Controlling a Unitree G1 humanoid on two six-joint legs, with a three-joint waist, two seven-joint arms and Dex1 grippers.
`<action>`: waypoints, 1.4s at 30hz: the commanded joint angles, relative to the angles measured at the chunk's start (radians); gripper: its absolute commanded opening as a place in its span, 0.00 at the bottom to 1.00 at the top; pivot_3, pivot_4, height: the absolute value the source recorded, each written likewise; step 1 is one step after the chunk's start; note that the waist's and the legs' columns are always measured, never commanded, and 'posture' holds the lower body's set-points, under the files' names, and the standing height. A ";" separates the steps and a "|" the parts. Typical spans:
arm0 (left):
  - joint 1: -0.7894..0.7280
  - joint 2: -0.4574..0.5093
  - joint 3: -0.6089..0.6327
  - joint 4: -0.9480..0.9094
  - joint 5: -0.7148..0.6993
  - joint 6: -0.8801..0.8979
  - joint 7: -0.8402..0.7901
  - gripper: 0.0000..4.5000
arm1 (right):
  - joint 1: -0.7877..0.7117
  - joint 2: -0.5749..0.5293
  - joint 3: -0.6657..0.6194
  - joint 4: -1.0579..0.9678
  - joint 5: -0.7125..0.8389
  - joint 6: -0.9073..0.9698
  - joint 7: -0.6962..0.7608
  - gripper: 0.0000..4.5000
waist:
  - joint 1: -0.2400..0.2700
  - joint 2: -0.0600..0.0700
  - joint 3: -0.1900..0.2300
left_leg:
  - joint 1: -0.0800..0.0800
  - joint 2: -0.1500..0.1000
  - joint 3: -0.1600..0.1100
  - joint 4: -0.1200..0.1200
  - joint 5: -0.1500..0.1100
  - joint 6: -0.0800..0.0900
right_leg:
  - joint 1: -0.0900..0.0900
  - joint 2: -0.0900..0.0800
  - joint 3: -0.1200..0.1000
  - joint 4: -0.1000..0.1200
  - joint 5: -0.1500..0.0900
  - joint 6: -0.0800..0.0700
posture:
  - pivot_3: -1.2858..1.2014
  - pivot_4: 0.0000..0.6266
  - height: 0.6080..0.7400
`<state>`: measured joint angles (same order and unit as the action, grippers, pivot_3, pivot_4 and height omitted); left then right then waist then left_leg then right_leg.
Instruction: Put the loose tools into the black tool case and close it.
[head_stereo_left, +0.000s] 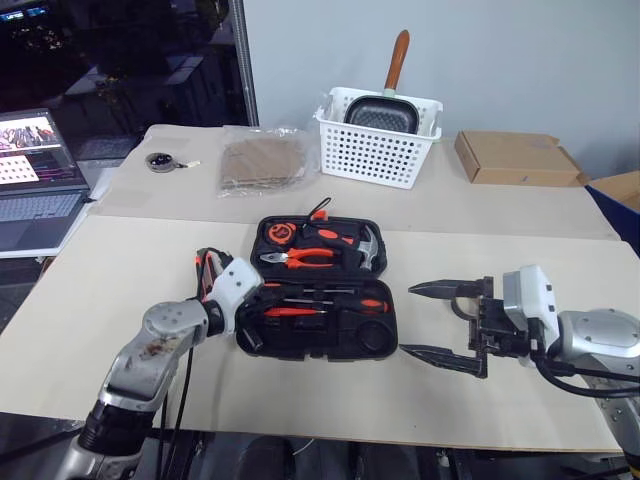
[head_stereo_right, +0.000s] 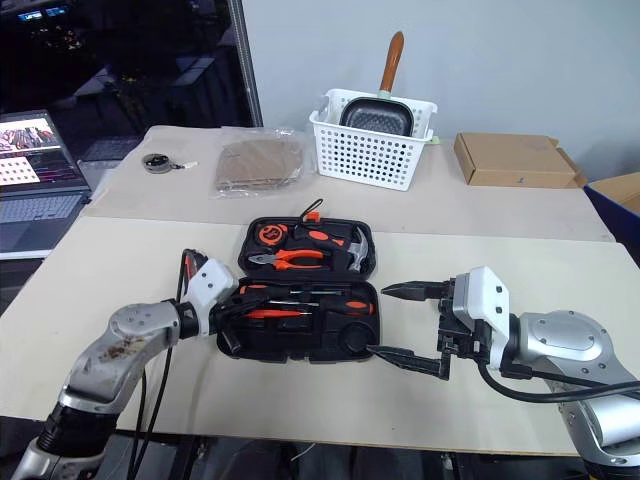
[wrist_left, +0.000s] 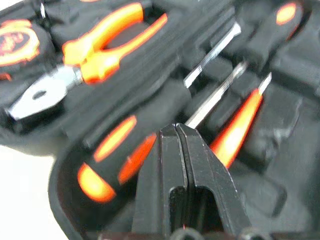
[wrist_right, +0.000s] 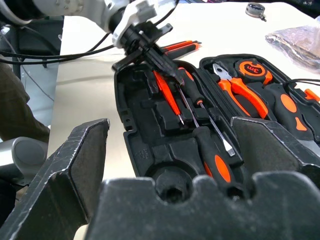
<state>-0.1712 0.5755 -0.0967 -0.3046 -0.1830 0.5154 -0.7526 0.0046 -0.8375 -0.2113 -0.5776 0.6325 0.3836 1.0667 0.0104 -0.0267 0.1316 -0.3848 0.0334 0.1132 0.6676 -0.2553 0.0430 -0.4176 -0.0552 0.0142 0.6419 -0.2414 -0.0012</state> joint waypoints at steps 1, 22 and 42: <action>0.055 0.019 -0.043 0.018 0.025 -0.053 -0.019 0.01 | -0.018 -0.015 -0.023 -0.023 0.018 -0.005 0.000 1.00 | 0.000 0.001 -0.001 | 0.001 0.000 0.000 0.000 0.000 0.000 | 0.001 -0.001 0.000 0.000 0.000 0.000 | 0.52 0.24 1.00; 0.000 -0.036 0.162 -0.060 -0.359 0.293 0.017 0.01 | -0.026 -0.011 0.002 -0.020 0.016 -0.008 -0.003 1.00 | -0.001 0.001 -0.001 | 0.011 0.000 0.000 -0.002 -0.001 0.001 | 0.012 -0.004 -0.001 -0.003 -0.002 0.002 | 0.52 0.24 1.00; -0.014 -0.023 -0.030 0.020 -0.134 0.120 0.068 0.01 | -0.028 -0.011 0.007 -0.019 0.015 -0.005 -0.007 1.00 | 0.001 0.002 -0.001 | 0.007 0.000 -0.002 -0.005 -0.002 0.002 | 0.013 -0.007 0.000 -0.012 -0.002 0.002 | 0.52 0.24 1.00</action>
<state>-0.1775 0.5508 -0.0924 -0.3159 -0.3524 0.6443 -0.6896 -0.0144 -0.8487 -0.1997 -0.5781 0.6348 0.3838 1.0649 0.0114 -0.0250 0.1306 -0.3772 0.0332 0.1112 0.6623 -0.2568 0.0449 -0.4046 -0.0615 0.0138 0.6299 -0.2435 0.0012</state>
